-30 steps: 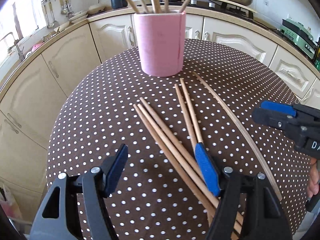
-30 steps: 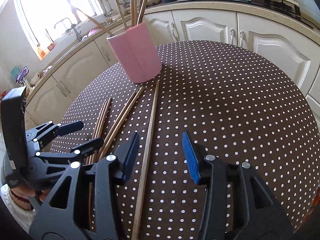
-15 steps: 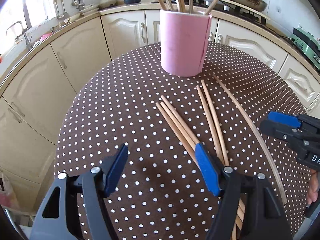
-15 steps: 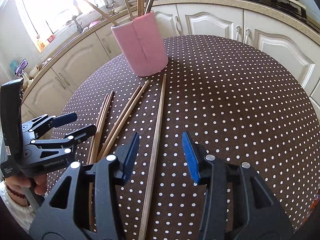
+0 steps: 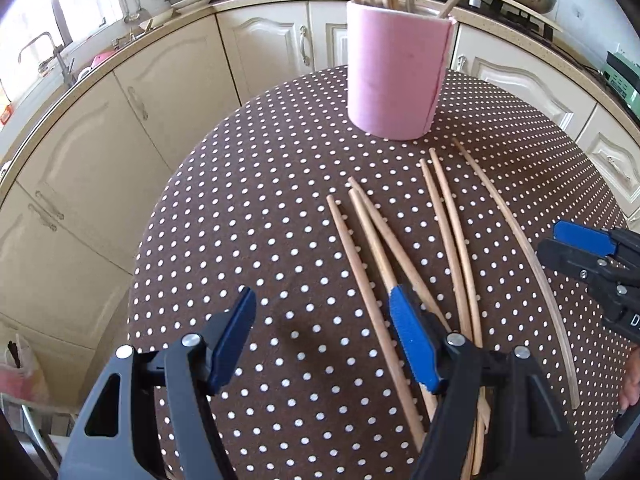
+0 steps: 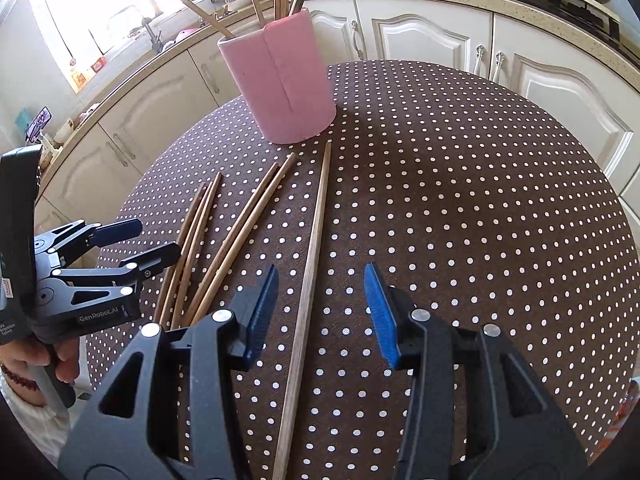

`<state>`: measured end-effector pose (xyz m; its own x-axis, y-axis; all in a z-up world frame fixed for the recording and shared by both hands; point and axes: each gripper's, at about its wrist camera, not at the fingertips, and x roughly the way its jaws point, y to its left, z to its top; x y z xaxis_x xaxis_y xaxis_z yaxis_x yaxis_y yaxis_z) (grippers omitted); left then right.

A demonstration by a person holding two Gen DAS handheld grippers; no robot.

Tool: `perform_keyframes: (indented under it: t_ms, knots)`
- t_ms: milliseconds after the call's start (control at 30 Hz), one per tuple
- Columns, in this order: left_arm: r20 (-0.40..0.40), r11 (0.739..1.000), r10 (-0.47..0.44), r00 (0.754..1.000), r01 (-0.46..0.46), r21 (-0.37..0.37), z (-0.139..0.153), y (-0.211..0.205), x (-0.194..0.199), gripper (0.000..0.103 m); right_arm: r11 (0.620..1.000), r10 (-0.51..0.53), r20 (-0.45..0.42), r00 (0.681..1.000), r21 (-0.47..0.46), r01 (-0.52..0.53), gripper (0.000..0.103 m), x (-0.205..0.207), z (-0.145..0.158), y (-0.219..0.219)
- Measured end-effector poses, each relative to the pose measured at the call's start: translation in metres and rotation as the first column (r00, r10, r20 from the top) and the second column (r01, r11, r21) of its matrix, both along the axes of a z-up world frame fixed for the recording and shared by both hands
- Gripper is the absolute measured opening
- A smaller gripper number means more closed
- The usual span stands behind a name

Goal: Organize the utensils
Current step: 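Move the right gripper back to the pile and close on a chopstick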

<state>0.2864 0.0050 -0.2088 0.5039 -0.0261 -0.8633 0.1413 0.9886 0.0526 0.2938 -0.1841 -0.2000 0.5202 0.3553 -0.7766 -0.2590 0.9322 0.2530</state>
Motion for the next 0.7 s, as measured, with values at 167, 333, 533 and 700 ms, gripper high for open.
perform_keyframes:
  t_ms: [167, 333, 533, 700]
  knots:
    - [-0.046, 0.999, 0.016, 0.999, -0.017, -0.037, -0.006, 0.006, 0.006, 0.062, 1.000, 0.007, -0.018, 1.000, -0.006, -0.007, 0.045, 0.003, -0.002, -0.001]
    - [-0.053, 1.000, 0.014, 0.998, -0.015, -0.023, -0.004, 0.006, 0.009, 0.039, 1.000, 0.015, -0.045, 0.999, -0.003, -0.015, 0.045, 0.006, -0.003, 0.001]
    - [-0.070, 1.000, 0.012, 0.997, -0.014, -0.027, -0.001, 0.006, 0.010, 0.013, 0.999, 0.041, -0.103, 0.994, -0.026, -0.044, 0.045, 0.012, -0.004, 0.003]
    - [-0.082, 0.998, 0.021, 0.996, -0.025, -0.053, 0.000, 0.015, 0.010, 0.008, 0.996, 0.062, -0.178, 0.982, -0.047, -0.072, 0.045, 0.027, -0.005, 0.009]
